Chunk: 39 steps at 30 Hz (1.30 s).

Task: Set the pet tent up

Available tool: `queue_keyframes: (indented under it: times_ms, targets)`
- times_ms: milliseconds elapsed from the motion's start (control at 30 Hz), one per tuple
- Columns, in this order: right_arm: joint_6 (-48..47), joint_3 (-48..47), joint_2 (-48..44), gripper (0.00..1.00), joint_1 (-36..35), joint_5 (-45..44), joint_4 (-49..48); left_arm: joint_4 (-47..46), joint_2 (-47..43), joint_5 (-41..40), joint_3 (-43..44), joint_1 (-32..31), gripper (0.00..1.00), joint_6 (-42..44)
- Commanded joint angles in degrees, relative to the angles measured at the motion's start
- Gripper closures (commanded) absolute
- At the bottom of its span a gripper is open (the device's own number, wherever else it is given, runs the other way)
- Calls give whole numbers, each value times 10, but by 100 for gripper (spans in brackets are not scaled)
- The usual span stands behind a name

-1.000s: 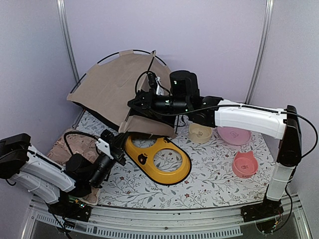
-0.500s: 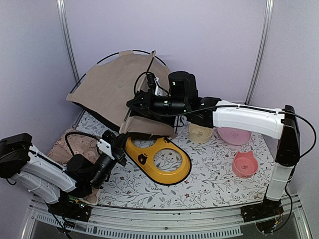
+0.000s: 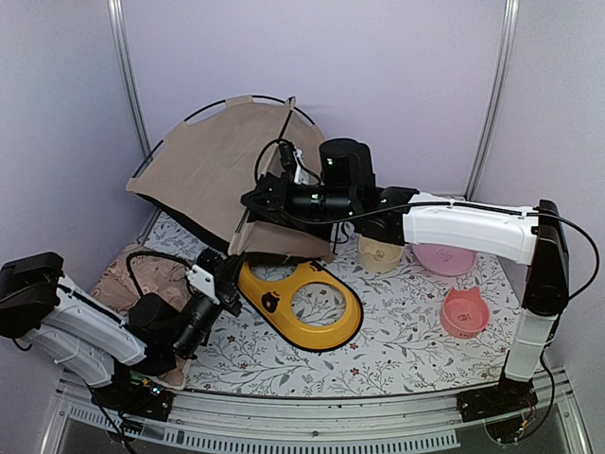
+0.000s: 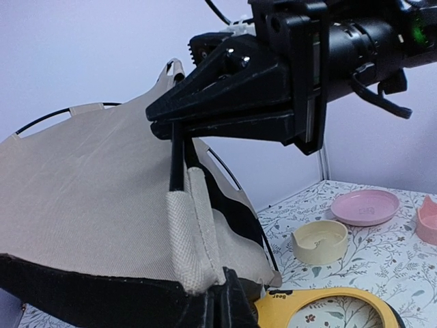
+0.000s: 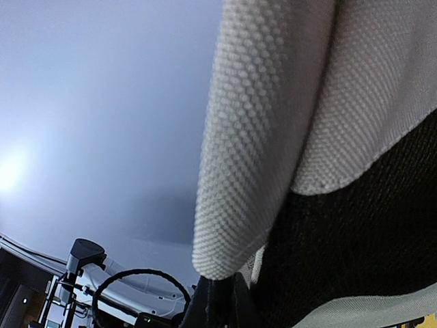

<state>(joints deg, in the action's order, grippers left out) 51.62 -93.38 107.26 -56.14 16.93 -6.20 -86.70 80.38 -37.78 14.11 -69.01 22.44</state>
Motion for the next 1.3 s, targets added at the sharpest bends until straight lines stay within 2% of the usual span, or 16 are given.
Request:
queue_keyframes:
  times_ms: [0, 333, 767, 1267]
  targets:
    - [-5, 14, -7, 100, 24, -77, -33, -86, 8, 18, 1, -25, 100, 6]
    - [-17, 27, -14, 100, 15, -81, -27, -85, 7, 15, 4, -24, 100, 12]
    - [-28, 67, -49, 100, -13, -81, -22, -35, -1, 26, 16, -11, 100, -18]
    - [-37, 75, -34, 100, -29, -74, -21, 8, -9, 47, 35, -7, 100, -32]
